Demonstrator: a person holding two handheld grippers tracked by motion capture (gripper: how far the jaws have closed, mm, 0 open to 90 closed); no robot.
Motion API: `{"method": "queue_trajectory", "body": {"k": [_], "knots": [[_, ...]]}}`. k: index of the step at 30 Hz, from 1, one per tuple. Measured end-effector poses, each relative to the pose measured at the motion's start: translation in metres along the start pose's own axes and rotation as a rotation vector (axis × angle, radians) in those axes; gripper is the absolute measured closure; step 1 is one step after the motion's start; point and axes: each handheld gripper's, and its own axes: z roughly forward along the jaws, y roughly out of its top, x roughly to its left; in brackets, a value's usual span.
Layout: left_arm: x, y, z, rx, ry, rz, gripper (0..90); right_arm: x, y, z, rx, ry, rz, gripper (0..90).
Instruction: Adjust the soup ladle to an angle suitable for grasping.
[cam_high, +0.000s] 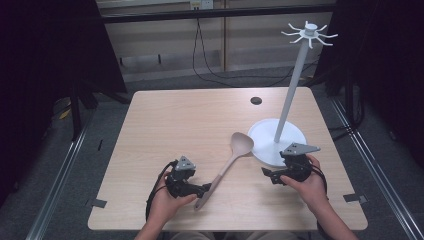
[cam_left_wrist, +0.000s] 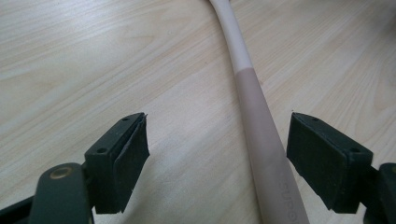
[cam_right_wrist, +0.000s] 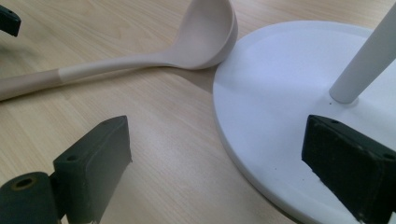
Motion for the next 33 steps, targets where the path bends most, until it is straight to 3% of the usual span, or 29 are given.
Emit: {"method": "queue_trajectory", "body": {"k": [12,17,22,25,33], "knots": [[0.004,-0.002,-0.003,-0.004,-0.002,-0.011,24.8,0.005,0.0,0.009,0.009,0.021,-0.021,10.0],[0.008,-0.002,-0.007,-0.006,0.0,-0.034,39.5,0.004,0.0,0.009,0.001,0.014,-0.021,10.5],[0.007,-0.004,-0.004,0.051,-0.018,0.009,68.4,0.004,-0.001,0.007,-0.005,0.012,-0.012,10.5],[0.006,-0.004,-0.002,0.07,-0.039,0.019,79.2,0.004,0.0,0.006,-0.011,0.005,-0.017,10.5],[0.0,-0.006,0.006,0.108,-0.071,0.049,83.6,0.003,0.001,0.004,-0.021,0.002,-0.012,10.2]]}}
